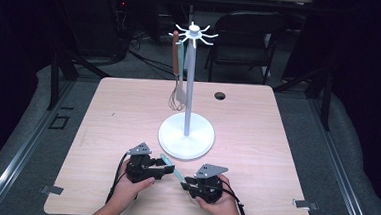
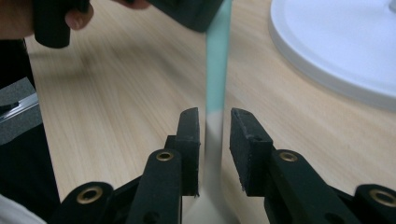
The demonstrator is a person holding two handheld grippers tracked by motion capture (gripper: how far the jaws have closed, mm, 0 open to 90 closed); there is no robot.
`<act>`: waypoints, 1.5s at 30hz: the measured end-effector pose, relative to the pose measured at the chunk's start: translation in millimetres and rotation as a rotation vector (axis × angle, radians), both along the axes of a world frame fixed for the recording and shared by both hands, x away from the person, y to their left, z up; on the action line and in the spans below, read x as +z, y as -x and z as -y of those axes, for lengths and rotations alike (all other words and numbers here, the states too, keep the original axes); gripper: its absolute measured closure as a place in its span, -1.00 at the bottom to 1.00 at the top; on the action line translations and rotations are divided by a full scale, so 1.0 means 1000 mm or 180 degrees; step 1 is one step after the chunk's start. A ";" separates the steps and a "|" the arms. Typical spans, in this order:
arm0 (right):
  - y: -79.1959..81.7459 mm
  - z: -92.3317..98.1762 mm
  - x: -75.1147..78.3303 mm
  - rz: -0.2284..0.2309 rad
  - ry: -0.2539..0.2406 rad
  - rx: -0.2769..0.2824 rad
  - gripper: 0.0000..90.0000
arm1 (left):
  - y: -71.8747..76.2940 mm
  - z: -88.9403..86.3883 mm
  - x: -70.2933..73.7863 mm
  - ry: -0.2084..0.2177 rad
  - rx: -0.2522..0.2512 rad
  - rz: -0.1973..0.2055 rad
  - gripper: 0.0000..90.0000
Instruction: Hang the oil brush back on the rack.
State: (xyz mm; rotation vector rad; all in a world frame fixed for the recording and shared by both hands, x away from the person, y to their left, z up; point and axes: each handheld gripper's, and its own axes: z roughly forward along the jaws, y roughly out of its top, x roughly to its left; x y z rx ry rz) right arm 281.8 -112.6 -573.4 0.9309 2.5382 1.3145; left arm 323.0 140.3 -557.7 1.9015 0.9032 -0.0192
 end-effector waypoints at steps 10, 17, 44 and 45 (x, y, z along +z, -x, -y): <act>0.002 0.001 -0.005 -0.0147 0.0051 -0.0016 0.82 | 0.000 0.002 0.003 -0.0013 -0.0008 0.0041 0.13; 0.003 0.001 0.000 0.0009 0.0035 -0.0076 0.83 | 0.002 0.004 0.006 0.0032 -0.0005 0.0068 0.09; 0.001 0.002 0.020 0.0373 -0.0319 -0.0456 0.83 | 0.004 0.030 0.029 0.0171 -0.0152 0.0214 0.34; 0.000 0.003 0.020 0.0372 -0.0321 -0.0460 0.83 | 0.004 0.031 0.030 0.0188 -0.0135 0.0222 0.37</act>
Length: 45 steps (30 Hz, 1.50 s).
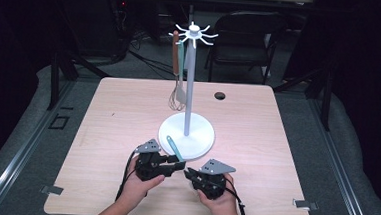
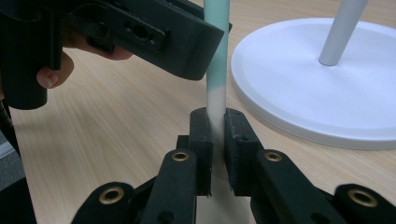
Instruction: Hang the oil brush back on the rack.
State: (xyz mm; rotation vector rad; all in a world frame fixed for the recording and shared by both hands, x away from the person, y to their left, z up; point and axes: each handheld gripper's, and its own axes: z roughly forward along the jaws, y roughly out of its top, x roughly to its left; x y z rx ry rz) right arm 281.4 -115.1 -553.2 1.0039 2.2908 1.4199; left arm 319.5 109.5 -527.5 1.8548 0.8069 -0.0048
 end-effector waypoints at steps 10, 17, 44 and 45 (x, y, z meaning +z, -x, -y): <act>-0.001 0.002 0.002 0.0022 -0.0072 -0.0111 0.83 | -0.005 0.007 0.003 0.0032 0.0103 -0.0035 0.57; -0.002 0.003 0.002 0.0041 -0.0117 -0.0181 0.83 | -0.008 0.013 0.004 0.0105 0.0162 -0.0075 0.63; -0.003 0.006 0.003 0.0019 -0.0165 -0.0147 0.61 | -0.006 0.021 0.014 0.0112 -0.0106 0.0015 0.85; -0.003 0.007 0.003 0.0001 -0.0204 -0.0123 0.53 | -0.006 0.021 0.014 0.0111 -0.0104 0.0021 0.85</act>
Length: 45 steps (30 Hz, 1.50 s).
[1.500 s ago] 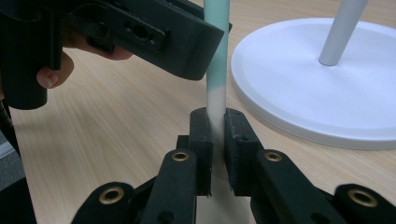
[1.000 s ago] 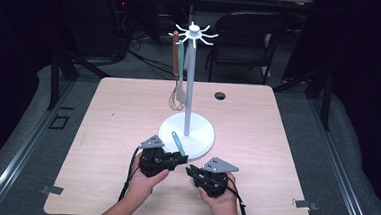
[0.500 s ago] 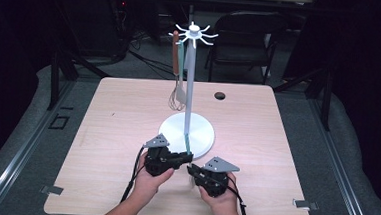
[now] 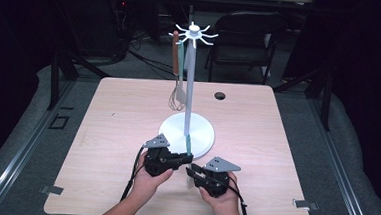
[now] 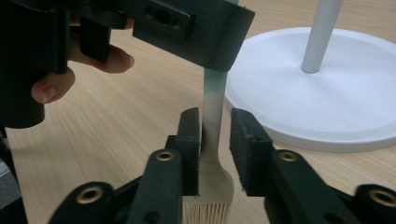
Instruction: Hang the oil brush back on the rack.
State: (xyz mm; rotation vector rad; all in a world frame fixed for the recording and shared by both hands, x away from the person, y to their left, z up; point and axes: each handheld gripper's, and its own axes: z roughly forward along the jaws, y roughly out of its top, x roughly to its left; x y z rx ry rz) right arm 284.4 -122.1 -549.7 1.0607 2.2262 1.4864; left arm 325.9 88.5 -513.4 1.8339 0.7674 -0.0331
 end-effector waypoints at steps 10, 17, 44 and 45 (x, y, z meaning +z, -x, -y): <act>0.001 0.004 0.000 -0.0014 -0.0010 0.0097 0.25 | -0.004 -0.003 0.009 -0.0035 -0.0014 0.0049 0.86; 0.003 0.006 0.000 0.0037 0.0043 0.0112 0.19 | -0.008 -0.003 0.019 -0.0103 -0.0051 0.0122 0.86; 0.002 0.021 0.000 0.0012 0.0015 -0.0013 0.14 | -0.046 -0.003 0.108 -0.0171 -0.0195 0.0510 0.86; 0.002 0.021 0.000 0.0013 0.0008 -0.0018 0.14 | -0.047 -0.003 0.110 -0.0145 -0.0212 0.0511 0.86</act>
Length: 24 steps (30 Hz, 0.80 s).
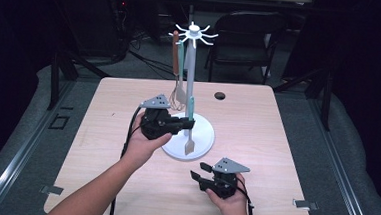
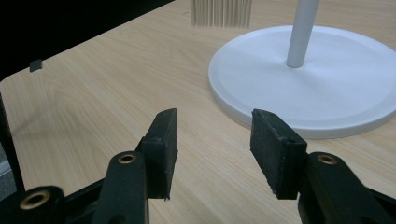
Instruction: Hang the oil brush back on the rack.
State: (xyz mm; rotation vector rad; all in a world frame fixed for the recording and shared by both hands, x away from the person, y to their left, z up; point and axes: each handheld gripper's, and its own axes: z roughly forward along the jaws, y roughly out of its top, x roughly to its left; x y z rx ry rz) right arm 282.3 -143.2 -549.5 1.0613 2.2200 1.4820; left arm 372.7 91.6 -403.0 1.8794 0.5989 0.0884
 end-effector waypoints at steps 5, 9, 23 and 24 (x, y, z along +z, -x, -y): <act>-0.001 0.001 -0.001 -0.0003 -0.0020 -0.0019 0.14 | -0.004 -0.001 0.009 0.0007 -0.0032 0.0036 0.86; -0.001 0.001 -0.001 0.0003 -0.0009 -0.0016 0.14 | -0.007 -0.001 0.017 -0.0016 -0.0056 0.0066 0.86; -0.002 0.001 -0.001 -0.0003 0.0015 -0.0023 0.13 | -0.016 0.000 0.055 -0.0005 -0.0115 0.0179 0.87; -0.002 0.001 -0.001 -0.0002 0.0014 -0.0024 0.13 | -0.017 0.000 0.058 -0.0010 -0.0110 0.0193 0.87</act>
